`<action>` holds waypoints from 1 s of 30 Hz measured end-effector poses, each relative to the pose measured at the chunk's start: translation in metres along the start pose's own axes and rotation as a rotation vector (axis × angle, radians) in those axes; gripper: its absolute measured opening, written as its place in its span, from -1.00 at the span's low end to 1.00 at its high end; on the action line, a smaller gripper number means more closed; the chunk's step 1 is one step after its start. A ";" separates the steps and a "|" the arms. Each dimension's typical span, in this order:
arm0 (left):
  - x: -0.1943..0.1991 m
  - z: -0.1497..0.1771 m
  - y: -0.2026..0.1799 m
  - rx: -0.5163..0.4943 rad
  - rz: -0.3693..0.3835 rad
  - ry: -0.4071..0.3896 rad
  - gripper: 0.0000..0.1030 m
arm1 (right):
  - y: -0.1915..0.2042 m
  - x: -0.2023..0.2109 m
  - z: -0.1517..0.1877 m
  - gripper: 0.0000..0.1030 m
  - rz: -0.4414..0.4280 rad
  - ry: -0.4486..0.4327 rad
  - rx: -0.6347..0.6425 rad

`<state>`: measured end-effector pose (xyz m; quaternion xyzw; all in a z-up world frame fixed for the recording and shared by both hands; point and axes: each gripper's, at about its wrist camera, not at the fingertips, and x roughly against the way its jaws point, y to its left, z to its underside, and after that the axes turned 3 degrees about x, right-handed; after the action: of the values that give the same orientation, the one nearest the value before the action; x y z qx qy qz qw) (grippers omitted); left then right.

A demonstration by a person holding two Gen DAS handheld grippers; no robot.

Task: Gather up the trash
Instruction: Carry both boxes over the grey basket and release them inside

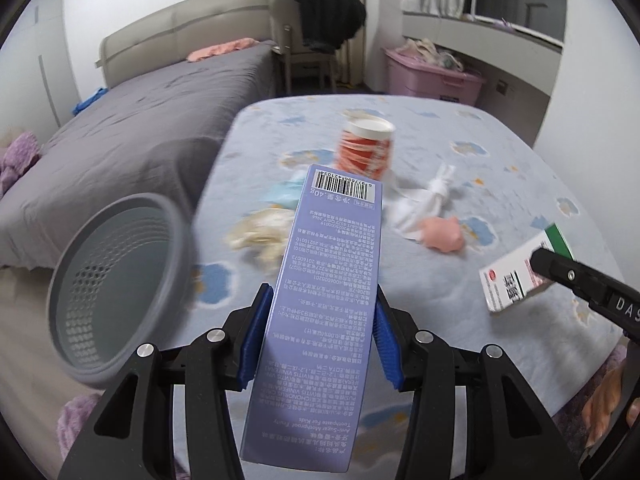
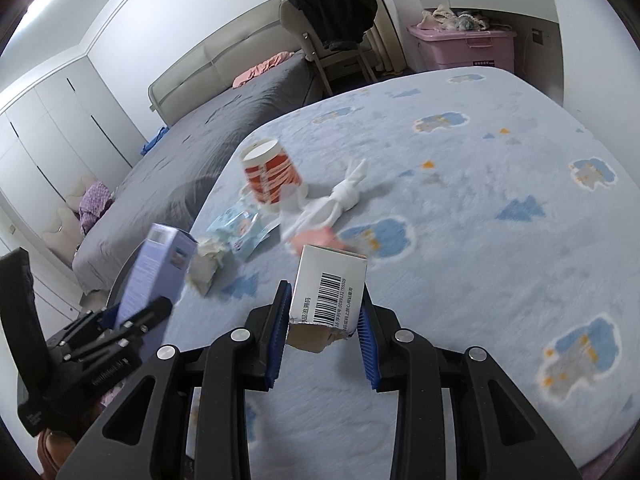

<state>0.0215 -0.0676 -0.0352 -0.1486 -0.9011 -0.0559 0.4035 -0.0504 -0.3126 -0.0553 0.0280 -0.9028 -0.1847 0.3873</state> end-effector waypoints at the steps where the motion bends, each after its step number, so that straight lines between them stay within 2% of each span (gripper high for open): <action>1: 0.003 0.001 0.009 0.013 -0.006 -0.006 -0.09 | 0.007 0.000 0.000 -0.40 -0.002 0.002 0.010; 8: 0.014 0.005 0.069 0.103 -0.071 -0.036 -0.09 | 0.066 -0.015 -0.007 -0.40 -0.053 0.013 0.112; 17: 0.011 0.012 0.147 0.211 -0.164 -0.032 -0.09 | 0.161 -0.065 -0.020 -0.40 -0.174 0.061 0.259; 21: 0.005 0.011 0.175 0.243 -0.186 -0.030 -0.09 | 0.206 -0.093 -0.028 -0.40 -0.219 0.081 0.323; 30: -0.012 0.006 0.227 0.292 -0.219 -0.022 -0.08 | 0.270 -0.147 -0.039 -0.40 -0.270 0.125 0.391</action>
<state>0.0957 0.1468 -0.0528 0.0100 -0.9149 0.0335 0.4022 0.1048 -0.0453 -0.0365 0.2343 -0.8838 -0.0546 0.4013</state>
